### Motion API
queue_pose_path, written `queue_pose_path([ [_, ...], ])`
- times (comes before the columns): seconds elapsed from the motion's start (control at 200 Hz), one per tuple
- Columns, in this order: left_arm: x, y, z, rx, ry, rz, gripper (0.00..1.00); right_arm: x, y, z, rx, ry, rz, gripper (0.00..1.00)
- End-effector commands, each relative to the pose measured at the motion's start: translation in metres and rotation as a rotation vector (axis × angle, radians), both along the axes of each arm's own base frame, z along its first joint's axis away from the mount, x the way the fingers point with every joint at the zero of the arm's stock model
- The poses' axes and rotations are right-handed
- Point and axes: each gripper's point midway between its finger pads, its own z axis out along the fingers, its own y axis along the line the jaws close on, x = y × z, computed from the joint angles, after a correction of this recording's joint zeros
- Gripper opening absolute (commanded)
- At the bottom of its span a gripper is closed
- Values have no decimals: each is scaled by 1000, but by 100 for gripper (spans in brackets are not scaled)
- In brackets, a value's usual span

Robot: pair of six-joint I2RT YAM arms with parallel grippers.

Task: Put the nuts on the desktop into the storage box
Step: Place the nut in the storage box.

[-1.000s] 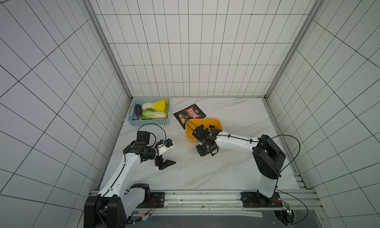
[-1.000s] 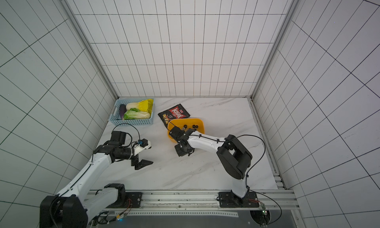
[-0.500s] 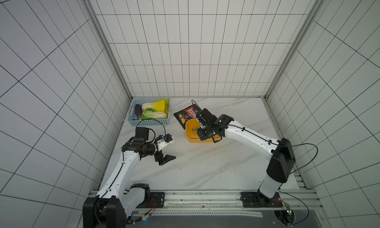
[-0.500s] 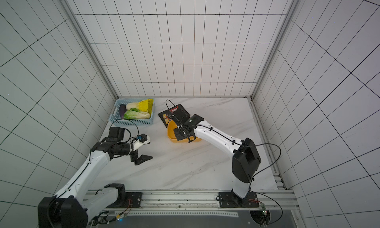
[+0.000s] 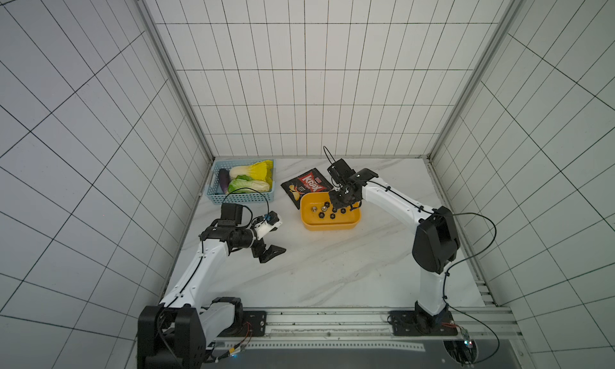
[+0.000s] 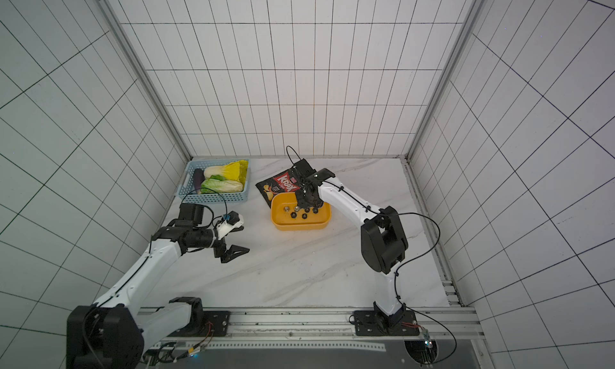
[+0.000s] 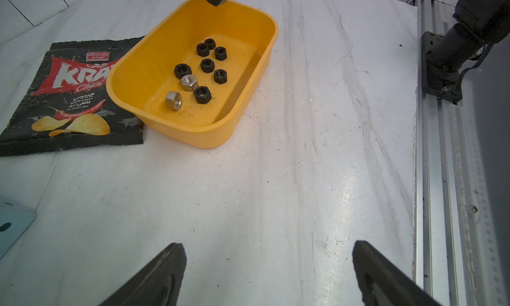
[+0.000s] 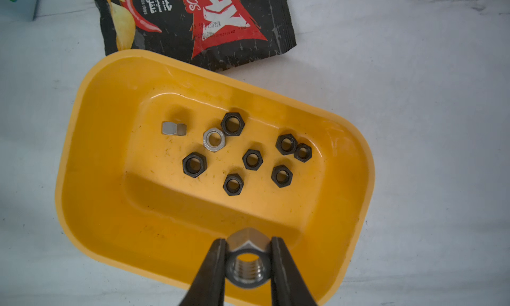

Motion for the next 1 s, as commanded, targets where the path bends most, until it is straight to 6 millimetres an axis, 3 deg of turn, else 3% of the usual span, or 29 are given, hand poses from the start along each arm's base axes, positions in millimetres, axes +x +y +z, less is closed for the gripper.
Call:
queue_pose_path([
  [0.0, 1, 1, -6, 7, 7, 9, 98, 14, 2, 0, -5, -8, 7, 12],
  [0.31, 2, 3, -10, 21, 13, 19, 98, 38, 0, -29, -28, 16, -19, 11],
  [0.995, 1, 5, -14, 34, 19, 25, 98, 60, 11, -73, -46, 20, -28, 14],
])
